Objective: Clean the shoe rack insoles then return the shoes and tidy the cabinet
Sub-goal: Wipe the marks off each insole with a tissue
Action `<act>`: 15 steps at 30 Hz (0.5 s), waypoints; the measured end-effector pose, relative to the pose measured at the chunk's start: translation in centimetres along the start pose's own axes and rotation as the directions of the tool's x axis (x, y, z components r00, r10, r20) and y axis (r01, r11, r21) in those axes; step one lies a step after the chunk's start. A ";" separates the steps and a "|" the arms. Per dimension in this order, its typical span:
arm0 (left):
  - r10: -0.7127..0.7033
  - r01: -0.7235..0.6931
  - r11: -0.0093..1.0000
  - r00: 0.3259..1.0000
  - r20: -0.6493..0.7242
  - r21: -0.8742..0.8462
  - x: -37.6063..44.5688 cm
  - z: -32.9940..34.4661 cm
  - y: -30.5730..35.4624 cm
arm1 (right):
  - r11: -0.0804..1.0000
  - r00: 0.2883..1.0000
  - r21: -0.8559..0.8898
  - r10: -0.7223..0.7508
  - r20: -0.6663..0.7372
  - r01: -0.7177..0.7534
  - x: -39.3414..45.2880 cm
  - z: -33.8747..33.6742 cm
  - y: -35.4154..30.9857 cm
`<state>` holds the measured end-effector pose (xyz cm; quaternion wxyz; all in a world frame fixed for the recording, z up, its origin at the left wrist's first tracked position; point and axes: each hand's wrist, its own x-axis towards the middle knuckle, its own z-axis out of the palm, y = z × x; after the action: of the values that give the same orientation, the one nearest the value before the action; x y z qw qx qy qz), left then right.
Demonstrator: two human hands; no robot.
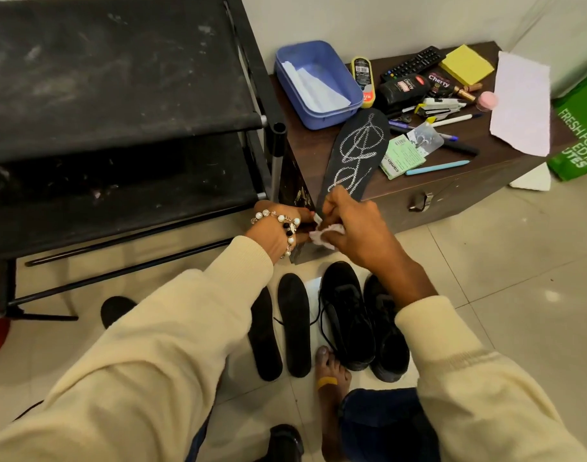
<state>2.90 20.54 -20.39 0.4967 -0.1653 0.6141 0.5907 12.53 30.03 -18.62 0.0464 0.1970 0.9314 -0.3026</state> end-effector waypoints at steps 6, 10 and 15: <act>0.014 -0.012 0.999 0.999 -0.046 0.045 -0.2 0.6 0.1 | 0.970 0.974 -0.181 0.127 -0.187 -0.161 0.4 -1.3 1.4; 0.026 -0.022 0.998 0.998 -0.063 0.064 -0.1 0.7 0.1 | 0.966 0.999 -0.256 -0.048 -0.023 0.041 0.2 0.2 -0.3; 0.024 -0.021 0.998 0.999 -0.044 0.058 -0.3 0.8 0.3 | 0.962 0.998 -0.270 0.013 -0.059 -0.028 0.5 -1.1 1.4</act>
<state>3.19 21.24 -19.79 0.4807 -0.1571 0.6437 0.5744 12.67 31.80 -18.60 0.0498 0.2068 0.9629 -0.1661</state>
